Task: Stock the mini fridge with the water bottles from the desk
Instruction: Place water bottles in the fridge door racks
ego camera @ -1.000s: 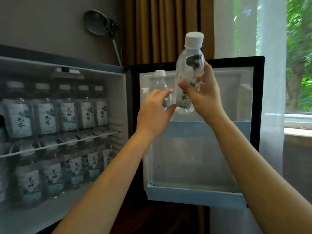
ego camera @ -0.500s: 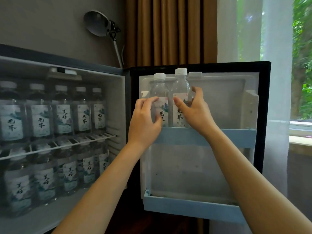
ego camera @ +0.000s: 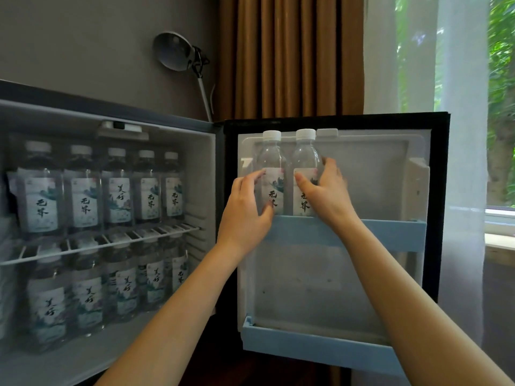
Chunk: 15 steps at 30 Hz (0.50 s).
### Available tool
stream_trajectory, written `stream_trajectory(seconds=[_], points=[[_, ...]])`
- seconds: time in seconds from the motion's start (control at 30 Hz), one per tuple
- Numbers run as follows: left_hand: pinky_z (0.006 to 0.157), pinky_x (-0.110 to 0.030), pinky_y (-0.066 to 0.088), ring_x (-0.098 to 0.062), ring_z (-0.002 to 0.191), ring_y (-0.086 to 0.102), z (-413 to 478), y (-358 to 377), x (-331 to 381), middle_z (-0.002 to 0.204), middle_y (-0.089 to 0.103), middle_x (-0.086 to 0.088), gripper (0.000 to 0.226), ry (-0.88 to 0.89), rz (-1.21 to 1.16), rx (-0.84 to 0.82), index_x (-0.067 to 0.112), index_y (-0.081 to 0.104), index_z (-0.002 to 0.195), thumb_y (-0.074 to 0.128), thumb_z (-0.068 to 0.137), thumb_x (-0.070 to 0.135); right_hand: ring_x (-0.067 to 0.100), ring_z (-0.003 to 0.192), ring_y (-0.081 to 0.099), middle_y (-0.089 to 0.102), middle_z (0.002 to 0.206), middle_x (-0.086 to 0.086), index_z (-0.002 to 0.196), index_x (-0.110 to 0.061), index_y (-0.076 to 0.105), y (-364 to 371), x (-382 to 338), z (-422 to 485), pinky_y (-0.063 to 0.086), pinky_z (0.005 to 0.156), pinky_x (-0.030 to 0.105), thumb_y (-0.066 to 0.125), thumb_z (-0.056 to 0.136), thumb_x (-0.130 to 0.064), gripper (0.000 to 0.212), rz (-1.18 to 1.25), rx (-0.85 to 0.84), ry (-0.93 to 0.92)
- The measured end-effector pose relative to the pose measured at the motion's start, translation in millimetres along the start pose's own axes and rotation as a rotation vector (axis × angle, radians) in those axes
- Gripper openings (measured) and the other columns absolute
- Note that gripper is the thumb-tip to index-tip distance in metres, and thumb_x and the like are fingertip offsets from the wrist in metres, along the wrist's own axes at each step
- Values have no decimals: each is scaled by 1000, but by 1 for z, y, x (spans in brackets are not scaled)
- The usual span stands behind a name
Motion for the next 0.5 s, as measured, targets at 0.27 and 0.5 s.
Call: stream_trajectory(seconds=[0.27,0.5], points=[[91,-23,41,-7,110,44,-20,-25,-13,127,41,3,55,-93,11,-27,15,35,138,59,89,16,17,107,37,50,118,13,122,-5,50,-6,-5,-14,29,91,22,42,93,-28,38,152,440,-145],[93,-27,45,-10,105,49,-51,-55,-42,116,42,5,50,-165,79,17,15,41,134,60,88,10,29,96,43,56,93,16,90,-2,62,44,-32,-47,33,80,22,49,84,-8,16,-17,509,-468]])
Point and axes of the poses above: each hand's wrist, its own z-axis towards the middle knuckle, its own y-axis out of the palm, x = y × z, the point moved 3 cm from there along z, towards the middle knuckle
